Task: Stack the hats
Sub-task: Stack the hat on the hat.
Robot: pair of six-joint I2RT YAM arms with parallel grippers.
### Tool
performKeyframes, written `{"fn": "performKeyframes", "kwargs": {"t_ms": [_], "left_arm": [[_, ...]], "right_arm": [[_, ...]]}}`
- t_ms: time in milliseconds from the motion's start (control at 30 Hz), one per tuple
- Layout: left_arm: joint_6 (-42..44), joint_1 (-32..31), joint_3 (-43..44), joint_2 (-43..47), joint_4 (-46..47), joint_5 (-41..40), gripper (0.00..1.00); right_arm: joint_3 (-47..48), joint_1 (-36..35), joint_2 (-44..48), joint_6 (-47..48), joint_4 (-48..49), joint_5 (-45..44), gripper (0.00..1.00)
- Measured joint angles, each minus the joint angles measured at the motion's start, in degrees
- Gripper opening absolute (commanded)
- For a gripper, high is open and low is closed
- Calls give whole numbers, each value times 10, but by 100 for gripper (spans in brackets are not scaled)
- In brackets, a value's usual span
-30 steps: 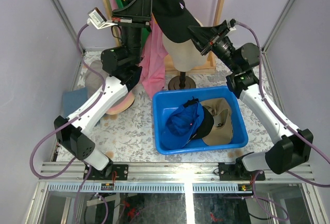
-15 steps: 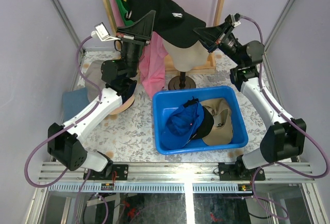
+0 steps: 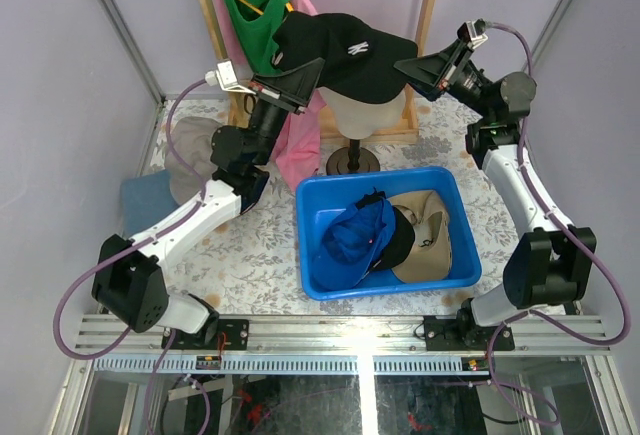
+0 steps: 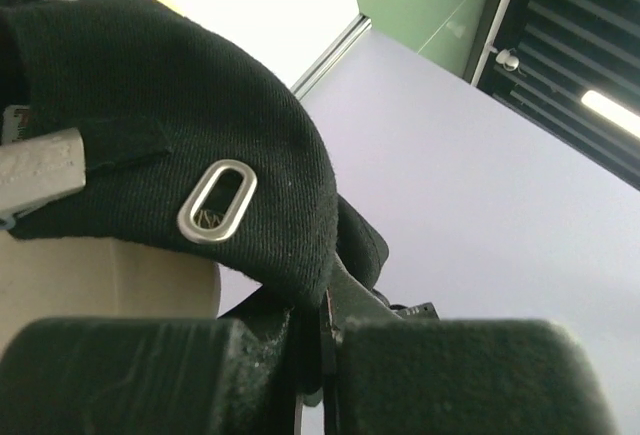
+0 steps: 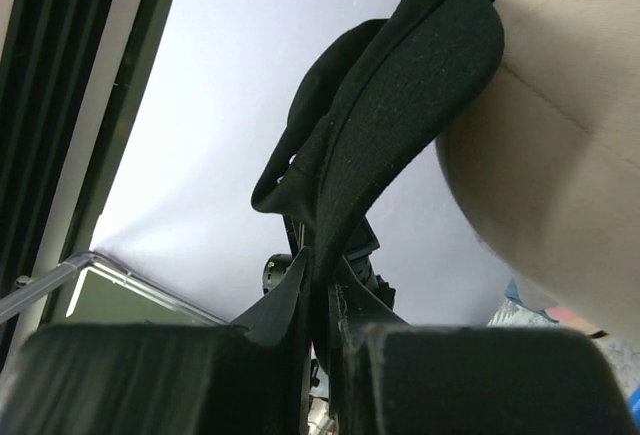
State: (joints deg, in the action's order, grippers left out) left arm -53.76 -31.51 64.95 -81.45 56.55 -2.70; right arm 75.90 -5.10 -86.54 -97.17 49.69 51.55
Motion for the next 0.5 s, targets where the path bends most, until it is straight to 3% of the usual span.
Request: {"fn": "performKeyframes", "kwargs": {"t_ms": [167,367,500], "left_arm": [[-4,0,-15,0,-8,10,6],[-11,5,-35,-1,-8,26,30],[-25,11,-54,-1,-5,35,32]], "right_arm": [[0,13,-14,7,8,20,0],[3,47,-37,7,36,3,0],[17,67,-57,7,40,-14,0]]}}
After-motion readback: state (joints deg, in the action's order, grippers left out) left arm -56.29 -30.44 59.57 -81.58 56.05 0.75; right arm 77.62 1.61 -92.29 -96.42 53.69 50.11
